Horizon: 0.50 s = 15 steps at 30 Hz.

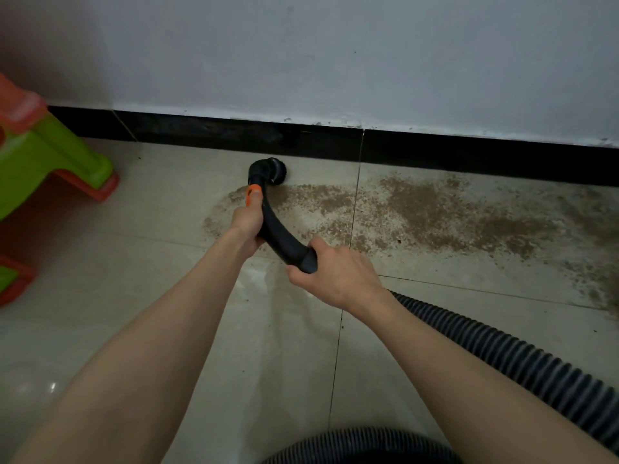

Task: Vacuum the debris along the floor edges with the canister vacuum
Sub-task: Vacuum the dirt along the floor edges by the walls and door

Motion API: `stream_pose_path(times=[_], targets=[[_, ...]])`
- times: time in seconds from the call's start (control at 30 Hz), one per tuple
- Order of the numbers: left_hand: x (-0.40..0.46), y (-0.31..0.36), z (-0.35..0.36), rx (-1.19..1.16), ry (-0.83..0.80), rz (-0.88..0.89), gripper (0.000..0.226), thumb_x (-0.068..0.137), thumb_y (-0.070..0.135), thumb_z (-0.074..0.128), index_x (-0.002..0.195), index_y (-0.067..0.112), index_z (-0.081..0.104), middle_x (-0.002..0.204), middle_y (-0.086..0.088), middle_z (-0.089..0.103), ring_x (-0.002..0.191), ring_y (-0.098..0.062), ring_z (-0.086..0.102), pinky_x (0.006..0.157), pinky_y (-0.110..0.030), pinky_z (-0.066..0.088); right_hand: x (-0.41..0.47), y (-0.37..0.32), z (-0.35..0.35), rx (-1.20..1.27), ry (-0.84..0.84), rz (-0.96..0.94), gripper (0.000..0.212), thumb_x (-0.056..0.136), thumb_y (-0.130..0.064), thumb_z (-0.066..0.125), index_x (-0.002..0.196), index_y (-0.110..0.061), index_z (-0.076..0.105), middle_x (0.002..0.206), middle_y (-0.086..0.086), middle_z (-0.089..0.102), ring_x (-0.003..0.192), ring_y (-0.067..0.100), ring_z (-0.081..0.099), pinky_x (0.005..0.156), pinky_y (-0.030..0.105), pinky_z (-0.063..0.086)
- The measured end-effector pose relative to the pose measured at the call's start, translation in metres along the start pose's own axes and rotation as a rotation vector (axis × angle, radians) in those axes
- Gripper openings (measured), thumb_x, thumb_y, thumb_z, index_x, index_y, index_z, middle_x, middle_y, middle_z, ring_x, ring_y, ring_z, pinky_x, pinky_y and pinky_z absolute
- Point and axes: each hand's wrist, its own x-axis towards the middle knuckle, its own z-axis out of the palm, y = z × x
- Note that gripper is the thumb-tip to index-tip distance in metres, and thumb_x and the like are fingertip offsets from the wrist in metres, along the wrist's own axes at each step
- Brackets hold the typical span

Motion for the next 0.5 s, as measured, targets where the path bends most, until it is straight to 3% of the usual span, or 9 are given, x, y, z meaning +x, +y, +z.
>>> stream_pose_path(times=[0.23, 0.5], targets=[[-0.005, 0.006, 0.006, -0.036, -0.014, 0.072, 0.063, 0.093, 0.055, 0.047, 0.131, 0.005, 0.046, 0.122, -0.012, 0.058, 0.098, -0.022, 0.058, 0.070, -0.028, 0.048, 0.001, 0.002, 0.003, 0.128, 0.047, 0.027, 0.038, 0.088, -0.057, 0.049, 0.103, -0.022, 0.048, 0.084, 0.002, 0.061, 0.077, 0.026, 0.060, 0.066, 0.035, 0.045], [-0.008, 0.012, -0.023, -0.023, 0.138, 0.110, 0.060, 0.094, 0.051, 0.047, 0.129, 0.003, 0.048, 0.119, -0.013, 0.059, 0.106, -0.026, 0.058, 0.077, -0.032, 0.049, 0.004, -0.018, 0.008, 0.167, 0.019, -0.019, 0.043, 0.088, -0.057, 0.050, 0.114, -0.023, 0.051, 0.090, 0.003, 0.062, 0.082, 0.025, 0.060, 0.068, 0.034, 0.048]])
